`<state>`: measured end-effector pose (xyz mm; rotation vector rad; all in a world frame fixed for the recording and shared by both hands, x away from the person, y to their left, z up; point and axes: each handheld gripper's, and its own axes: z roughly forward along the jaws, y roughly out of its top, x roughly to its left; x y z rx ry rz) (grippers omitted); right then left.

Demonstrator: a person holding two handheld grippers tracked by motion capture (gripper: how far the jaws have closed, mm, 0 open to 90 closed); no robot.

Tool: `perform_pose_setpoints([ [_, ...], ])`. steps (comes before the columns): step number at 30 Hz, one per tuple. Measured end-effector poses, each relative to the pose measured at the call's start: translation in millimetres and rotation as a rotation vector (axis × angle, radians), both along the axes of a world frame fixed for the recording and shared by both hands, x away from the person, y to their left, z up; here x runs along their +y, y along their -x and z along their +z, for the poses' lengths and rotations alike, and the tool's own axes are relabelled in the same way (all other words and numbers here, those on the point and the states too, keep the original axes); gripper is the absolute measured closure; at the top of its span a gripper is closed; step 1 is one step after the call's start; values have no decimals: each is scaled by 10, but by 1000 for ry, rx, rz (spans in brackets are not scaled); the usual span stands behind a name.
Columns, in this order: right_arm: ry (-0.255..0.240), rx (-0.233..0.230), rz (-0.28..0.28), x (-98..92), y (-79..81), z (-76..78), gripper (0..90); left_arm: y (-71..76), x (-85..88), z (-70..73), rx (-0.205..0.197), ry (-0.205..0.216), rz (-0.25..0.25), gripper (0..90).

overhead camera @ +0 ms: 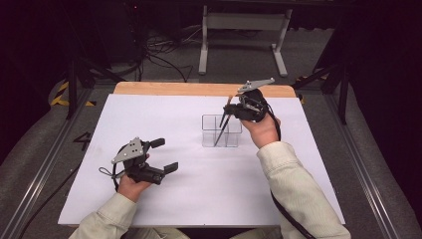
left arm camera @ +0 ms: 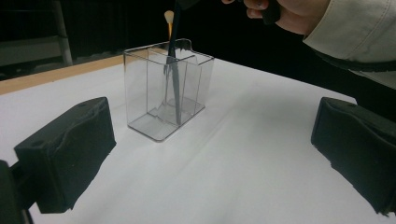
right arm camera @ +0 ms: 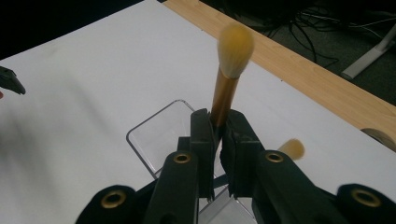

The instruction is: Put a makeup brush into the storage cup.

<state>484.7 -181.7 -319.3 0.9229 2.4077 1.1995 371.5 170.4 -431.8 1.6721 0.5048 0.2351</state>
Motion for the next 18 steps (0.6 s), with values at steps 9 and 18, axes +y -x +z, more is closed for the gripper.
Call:
perform_pose_setpoints([
  [9, 23, 12, 0, 39, -23, -72, 831, 1, -1, -1, 1, -2, 0, 3],
  [18, 45, 20, 6, 96, -42, -105, 831, 1, -3, -1, 4, 8, -6, 2],
])
